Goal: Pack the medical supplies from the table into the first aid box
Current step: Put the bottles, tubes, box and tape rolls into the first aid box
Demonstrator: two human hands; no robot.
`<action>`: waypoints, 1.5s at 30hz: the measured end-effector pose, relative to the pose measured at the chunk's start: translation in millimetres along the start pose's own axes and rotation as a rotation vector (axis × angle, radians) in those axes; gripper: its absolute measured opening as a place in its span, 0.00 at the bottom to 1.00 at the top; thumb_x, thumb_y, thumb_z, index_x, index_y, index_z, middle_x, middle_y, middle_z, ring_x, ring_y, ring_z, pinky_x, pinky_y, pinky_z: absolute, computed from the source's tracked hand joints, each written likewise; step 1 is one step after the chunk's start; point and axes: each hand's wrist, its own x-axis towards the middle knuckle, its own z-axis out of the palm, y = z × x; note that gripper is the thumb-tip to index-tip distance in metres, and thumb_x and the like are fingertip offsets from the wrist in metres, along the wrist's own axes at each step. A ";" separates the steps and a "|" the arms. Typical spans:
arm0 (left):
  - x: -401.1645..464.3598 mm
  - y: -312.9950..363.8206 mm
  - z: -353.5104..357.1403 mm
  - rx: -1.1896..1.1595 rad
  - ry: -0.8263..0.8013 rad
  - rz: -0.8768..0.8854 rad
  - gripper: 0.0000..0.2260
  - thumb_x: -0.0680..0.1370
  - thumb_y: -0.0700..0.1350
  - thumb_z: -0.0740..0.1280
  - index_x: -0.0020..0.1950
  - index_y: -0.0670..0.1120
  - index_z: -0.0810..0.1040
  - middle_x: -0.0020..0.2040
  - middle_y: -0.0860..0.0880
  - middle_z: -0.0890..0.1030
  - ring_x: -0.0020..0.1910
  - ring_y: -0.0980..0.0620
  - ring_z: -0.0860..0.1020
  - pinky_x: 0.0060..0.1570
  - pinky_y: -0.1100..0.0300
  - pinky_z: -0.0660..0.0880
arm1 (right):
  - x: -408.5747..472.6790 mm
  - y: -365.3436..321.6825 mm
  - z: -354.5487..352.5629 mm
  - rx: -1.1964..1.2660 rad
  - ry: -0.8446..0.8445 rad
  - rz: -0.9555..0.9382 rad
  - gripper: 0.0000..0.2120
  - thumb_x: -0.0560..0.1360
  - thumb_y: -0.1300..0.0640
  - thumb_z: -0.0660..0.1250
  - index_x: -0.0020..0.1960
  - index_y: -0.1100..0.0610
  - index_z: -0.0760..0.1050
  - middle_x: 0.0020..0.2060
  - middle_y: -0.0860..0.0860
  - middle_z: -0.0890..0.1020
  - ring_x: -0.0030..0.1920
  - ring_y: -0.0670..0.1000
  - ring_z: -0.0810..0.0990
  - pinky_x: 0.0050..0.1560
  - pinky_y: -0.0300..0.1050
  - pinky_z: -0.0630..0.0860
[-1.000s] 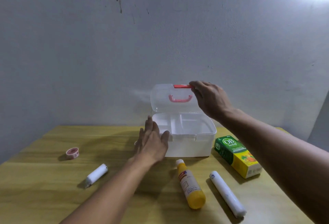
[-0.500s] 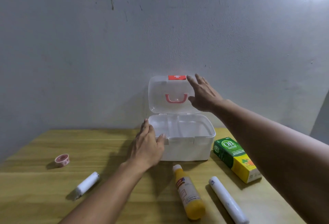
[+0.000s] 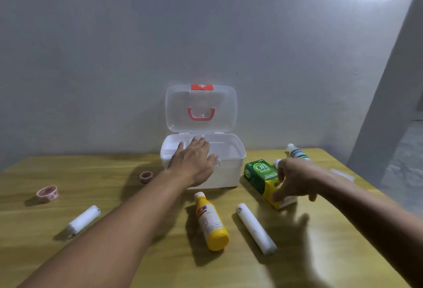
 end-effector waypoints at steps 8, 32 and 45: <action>3.1 -8.7 -9.0 -0.081 0.069 -0.044 0.23 0.82 0.52 0.50 0.73 0.42 0.65 0.76 0.45 0.65 0.77 0.47 0.59 0.75 0.47 0.56 | -9.7 12.7 -33.6 0.046 0.365 -0.032 0.19 0.65 0.52 0.73 0.53 0.57 0.76 0.45 0.57 0.80 0.43 0.58 0.78 0.37 0.46 0.74; 11.2 -39.2 2.6 0.111 0.019 -0.103 0.25 0.82 0.54 0.44 0.75 0.43 0.62 0.78 0.46 0.61 0.78 0.48 0.56 0.76 0.46 0.51 | 102.1 -116.5 -17.0 0.008 0.160 -0.500 0.18 0.66 0.61 0.77 0.55 0.58 0.81 0.50 0.54 0.83 0.47 0.52 0.81 0.45 0.41 0.78; 11.0 -37.9 2.1 0.118 0.119 -0.079 0.24 0.82 0.53 0.48 0.74 0.43 0.63 0.77 0.46 0.62 0.78 0.47 0.55 0.75 0.44 0.53 | 90.8 -88.7 -29.8 0.246 0.366 -0.501 0.17 0.64 0.57 0.79 0.50 0.62 0.82 0.45 0.54 0.84 0.46 0.54 0.82 0.48 0.46 0.78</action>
